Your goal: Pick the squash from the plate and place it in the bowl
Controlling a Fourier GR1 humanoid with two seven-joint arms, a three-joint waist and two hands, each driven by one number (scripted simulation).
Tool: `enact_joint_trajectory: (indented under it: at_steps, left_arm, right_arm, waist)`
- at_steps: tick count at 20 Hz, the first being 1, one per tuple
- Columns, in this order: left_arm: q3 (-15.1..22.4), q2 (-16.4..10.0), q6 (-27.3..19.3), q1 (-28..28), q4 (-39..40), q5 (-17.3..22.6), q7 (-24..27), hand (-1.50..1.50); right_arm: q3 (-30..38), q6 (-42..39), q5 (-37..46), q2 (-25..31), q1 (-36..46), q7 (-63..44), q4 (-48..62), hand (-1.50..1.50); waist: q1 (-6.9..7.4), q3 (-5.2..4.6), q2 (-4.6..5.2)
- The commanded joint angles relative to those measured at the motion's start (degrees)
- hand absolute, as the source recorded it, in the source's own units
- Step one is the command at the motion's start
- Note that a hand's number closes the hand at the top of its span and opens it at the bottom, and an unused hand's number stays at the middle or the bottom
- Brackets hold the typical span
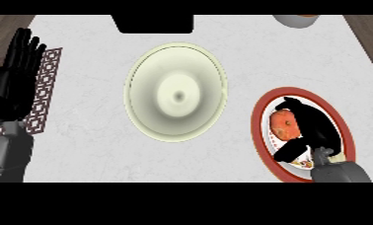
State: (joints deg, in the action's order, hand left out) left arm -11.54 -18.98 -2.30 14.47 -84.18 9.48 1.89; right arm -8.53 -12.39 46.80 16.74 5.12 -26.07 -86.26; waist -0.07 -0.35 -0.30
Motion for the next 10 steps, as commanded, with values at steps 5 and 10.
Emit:
enact_joint_trajectory:
  at_steps: [5,10]
  left_arm:
    - [1.0,2.2,-0.9,0.6,0.0,-2.2,-1.1,0.00]
    - [-2.0,0.0,1.9,2.0,2.0,-0.4,0.2,0.00]
  right_arm:
    - [0.8,6.4,5.4,-0.4,0.1,7.9,5.9,1.50]
    - [3.6,3.3,4.2,4.2,-2.3,11.6,0.4,1.50]
  waist:
    - [0.01,0.36,0.32]
    - [-0.24,0.34,0.32]
